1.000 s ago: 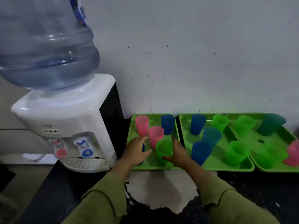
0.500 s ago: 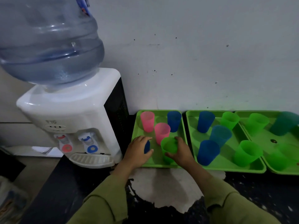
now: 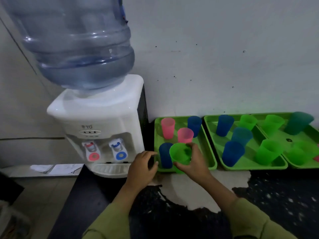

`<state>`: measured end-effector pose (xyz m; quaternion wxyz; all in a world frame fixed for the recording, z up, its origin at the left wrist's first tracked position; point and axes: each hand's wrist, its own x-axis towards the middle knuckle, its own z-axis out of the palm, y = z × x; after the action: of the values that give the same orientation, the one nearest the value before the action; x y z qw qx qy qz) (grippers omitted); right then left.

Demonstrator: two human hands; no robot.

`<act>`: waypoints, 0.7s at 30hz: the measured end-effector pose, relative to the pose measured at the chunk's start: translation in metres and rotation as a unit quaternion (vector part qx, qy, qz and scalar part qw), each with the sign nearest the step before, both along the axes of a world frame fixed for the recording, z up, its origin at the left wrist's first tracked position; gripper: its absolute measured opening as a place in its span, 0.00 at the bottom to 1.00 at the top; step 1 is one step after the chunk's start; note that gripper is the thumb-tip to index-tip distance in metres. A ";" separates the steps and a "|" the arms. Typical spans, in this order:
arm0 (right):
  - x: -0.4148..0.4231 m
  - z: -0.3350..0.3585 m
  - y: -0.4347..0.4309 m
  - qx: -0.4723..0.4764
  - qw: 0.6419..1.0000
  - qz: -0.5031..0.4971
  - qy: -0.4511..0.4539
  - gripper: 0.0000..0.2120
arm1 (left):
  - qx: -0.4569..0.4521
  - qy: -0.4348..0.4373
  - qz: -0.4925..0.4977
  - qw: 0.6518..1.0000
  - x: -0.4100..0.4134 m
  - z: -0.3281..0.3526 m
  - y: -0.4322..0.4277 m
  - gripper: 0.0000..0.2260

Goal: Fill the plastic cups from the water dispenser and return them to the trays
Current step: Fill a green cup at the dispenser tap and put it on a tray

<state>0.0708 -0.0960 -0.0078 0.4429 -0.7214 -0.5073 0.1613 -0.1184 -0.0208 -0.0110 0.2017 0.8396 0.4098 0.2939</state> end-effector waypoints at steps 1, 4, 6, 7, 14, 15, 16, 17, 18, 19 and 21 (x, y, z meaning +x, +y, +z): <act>-0.013 0.001 0.000 -0.002 1.000 0.002 0.001 0.37 | -0.002 -0.007 0.003 1.000 -0.013 -0.001 0.001 0.12; -0.052 -0.002 0.005 -0.010 1.000 0.010 0.010 0.36 | -0.032 -0.018 0.014 0.999 -0.050 -0.006 0.007 0.10; -0.072 -0.005 0.009 -0.017 1.000 0.014 0.007 0.37 | -0.052 -0.023 0.026 0.998 -0.068 -0.009 0.013 0.09; -0.084 -0.007 0.012 -0.022 1.000 0.016 0.006 0.37 | -0.055 -0.027 0.031 0.998 -0.078 -0.010 0.016 0.09; -0.147 -0.023 0.037 -0.063 0.998 0.015 -0.006 0.38 | -0.079 -0.049 0.061 0.994 -0.124 -0.013 0.043 0.08; -0.154 -0.026 0.041 -0.074 0.997 0.011 -0.010 0.38 | -0.083 -0.053 0.066 0.993 -0.128 -0.014 0.046 0.08; -0.159 -0.028 0.044 -0.087 0.996 0.010 -0.013 0.38 | -0.086 -0.057 0.072 0.992 -0.131 -0.014 0.048 0.08; -0.166 -0.031 0.047 -0.099 0.995 0.010 -0.016 0.38 | -0.088 -0.061 0.077 0.991 -0.135 -0.014 0.049 0.08; -0.170 -0.033 0.051 -0.106 0.994 0.009 -0.018 0.38 | -0.090 -0.065 0.080 0.991 -0.139 -0.014 0.051 0.09; -0.176 -0.035 0.054 -0.113 0.993 0.007 -0.017 0.38 | -0.092 -0.069 0.083 0.990 -0.143 -0.014 0.052 0.09; -0.182 -0.038 0.059 -0.114 0.993 -0.004 -0.005 0.39 | -0.092 -0.076 0.083 0.989 -0.149 -0.014 0.055 0.09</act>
<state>-0.1114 -0.0367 -0.0458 0.3557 -0.7699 -0.4851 0.2132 -0.2676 0.0338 -0.0251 0.2831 0.7561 0.4869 0.3334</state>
